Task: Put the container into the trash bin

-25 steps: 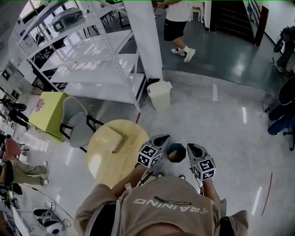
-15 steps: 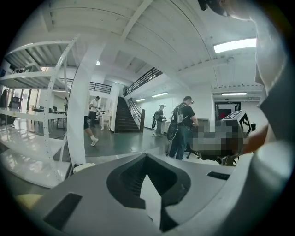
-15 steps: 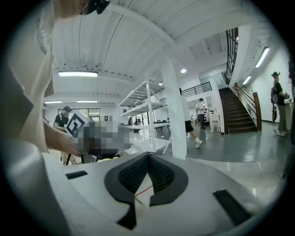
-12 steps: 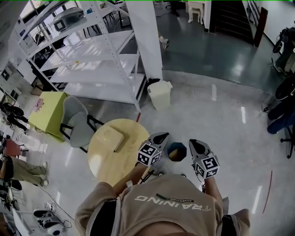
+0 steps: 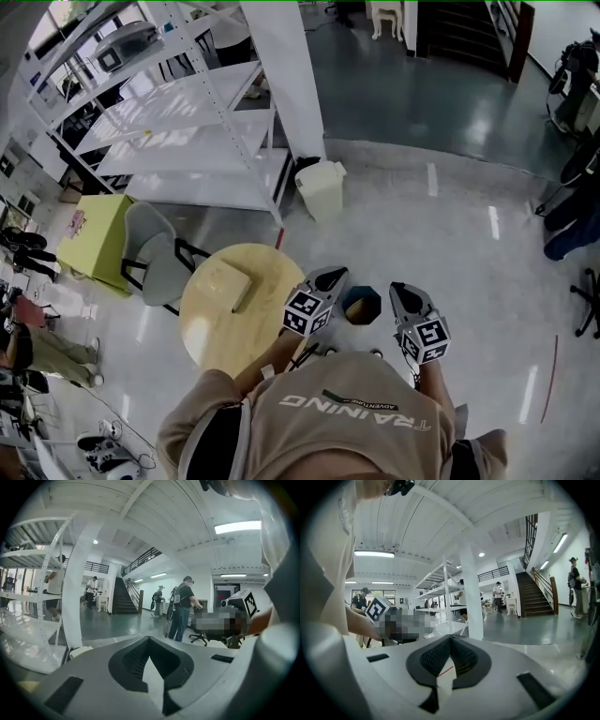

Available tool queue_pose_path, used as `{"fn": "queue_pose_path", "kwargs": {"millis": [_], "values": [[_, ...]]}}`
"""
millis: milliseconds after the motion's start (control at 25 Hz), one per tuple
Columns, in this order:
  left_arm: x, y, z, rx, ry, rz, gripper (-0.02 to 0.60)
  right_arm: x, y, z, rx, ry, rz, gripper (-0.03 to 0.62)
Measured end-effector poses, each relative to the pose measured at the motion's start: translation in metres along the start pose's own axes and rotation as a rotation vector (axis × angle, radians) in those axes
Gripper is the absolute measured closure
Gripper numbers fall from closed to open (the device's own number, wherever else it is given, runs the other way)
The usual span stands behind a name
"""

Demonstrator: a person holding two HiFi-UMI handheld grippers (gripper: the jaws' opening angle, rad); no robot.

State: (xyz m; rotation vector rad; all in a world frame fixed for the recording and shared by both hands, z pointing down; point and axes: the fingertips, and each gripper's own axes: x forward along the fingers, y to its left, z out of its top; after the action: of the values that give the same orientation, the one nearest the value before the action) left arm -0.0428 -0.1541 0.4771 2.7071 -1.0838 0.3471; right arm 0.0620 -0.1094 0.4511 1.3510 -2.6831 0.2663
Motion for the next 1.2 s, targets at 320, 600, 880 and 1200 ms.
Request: {"fn": "queue_pose_path", "kwargs": {"millis": [320,600,880,1200], "values": [[0.012,0.004,0.018,0.034,-0.039,0.005,0.575,0.002,-0.012,-0.004,0.001,0.006,-0.047,0.592],[0.006,0.006,0.02,0.03,-0.041,0.018,0.575,0.01,-0.006,0.0,-0.008,0.018,-0.019,0.592],[0.001,0.004,0.012,0.036,-0.027,-0.001,0.575,0.017,0.003,0.001,-0.013,0.021,0.003,0.592],[0.001,0.003,0.015,0.008,-0.045,-0.024,0.575,0.011,0.002,0.009,-0.026,0.01,-0.023,0.592]]}}
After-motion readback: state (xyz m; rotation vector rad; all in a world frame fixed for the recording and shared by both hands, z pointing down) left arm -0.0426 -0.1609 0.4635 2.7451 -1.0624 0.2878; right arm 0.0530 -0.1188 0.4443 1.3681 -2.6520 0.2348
